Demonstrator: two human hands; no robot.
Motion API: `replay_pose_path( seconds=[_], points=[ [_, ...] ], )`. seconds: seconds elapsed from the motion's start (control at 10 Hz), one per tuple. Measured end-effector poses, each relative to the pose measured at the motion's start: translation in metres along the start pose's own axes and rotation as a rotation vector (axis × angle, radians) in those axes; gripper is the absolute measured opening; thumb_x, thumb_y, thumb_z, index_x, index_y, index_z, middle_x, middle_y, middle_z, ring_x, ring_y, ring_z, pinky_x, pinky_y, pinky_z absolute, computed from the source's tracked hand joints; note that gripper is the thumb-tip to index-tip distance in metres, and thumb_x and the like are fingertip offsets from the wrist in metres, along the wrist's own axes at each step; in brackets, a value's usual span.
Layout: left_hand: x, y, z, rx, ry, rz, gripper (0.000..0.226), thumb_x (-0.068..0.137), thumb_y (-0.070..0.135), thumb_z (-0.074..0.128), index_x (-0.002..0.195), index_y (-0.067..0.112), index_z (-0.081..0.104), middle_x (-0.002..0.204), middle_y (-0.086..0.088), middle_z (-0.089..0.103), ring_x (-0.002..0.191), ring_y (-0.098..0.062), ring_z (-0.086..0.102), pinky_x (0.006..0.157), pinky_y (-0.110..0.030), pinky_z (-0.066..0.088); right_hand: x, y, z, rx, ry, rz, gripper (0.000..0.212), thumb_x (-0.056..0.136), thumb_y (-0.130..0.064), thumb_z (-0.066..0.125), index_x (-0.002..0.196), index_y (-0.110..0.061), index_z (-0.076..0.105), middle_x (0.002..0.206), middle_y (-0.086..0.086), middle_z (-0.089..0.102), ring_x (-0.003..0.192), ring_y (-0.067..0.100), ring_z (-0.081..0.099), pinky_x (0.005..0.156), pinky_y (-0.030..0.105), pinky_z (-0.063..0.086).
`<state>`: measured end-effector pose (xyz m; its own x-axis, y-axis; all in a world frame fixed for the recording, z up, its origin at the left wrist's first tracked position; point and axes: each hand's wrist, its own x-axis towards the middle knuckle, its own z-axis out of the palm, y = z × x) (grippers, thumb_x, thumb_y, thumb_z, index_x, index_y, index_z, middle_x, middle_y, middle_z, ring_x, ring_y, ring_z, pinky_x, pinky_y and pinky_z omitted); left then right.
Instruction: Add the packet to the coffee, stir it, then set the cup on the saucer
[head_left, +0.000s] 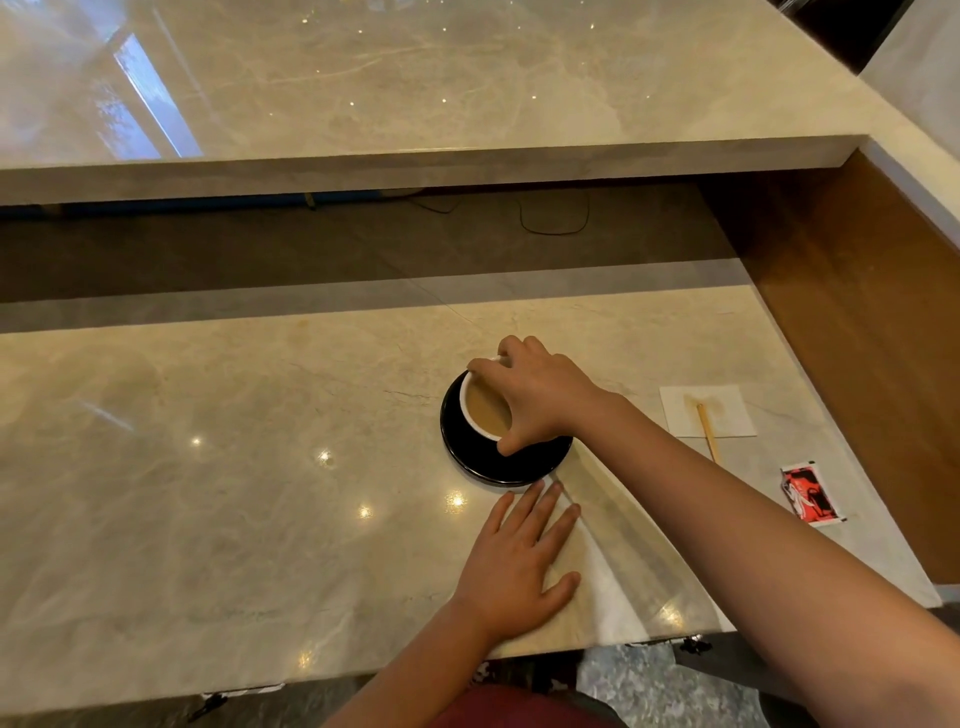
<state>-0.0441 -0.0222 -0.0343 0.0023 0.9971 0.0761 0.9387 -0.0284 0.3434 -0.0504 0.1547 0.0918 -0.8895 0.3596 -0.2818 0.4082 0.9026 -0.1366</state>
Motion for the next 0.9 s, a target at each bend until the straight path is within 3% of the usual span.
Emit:
replay_pose_path(
  seconds=[0.6, 0.8, 0.9],
  points=[
    [0.000, 0.001, -0.001, 0.005, 0.000, -0.006, 0.065, 0.089, 0.051, 0.045, 0.145, 0.021, 0.030, 0.154, -0.006, 0.019, 0.140, -0.017, -0.001, 0.111, -0.039, 0.003, -0.004, 0.002, -0.002, -0.046, -0.063, -0.050, 0.099, 0.060, -0.044, 0.075, 0.139, -0.031, 0.018, 0.141, 0.012, 0.028, 0.122, 0.032, 0.030, 0.086, 0.044, 0.043],
    [0.001, 0.003, -0.004, 0.008, 0.003, 0.004, 0.065, 0.089, 0.051, 0.044, 0.145, 0.022, 0.030, 0.153, -0.006, 0.020, 0.140, -0.017, 0.002, 0.110, -0.041, 0.005, -0.014, 0.002, -0.003, 0.025, -0.053, -0.027, 0.101, 0.061, -0.046, 0.075, 0.140, -0.032, 0.014, 0.150, 0.012, 0.019, 0.131, 0.033, 0.024, 0.095, 0.047, 0.039],
    [0.000, 0.003, -0.001, -0.018, 0.002, 0.002, 0.064, 0.089, 0.051, 0.042, 0.145, 0.022, 0.031, 0.153, -0.006, 0.018, 0.140, -0.018, 0.004, 0.109, -0.042, 0.006, -0.031, 0.004, -0.005, 0.142, -0.009, 0.018, 0.091, 0.067, -0.046, 0.071, 0.140, -0.031, 0.018, 0.152, 0.012, 0.017, 0.137, 0.031, 0.017, 0.102, 0.049, 0.034]
  ],
)
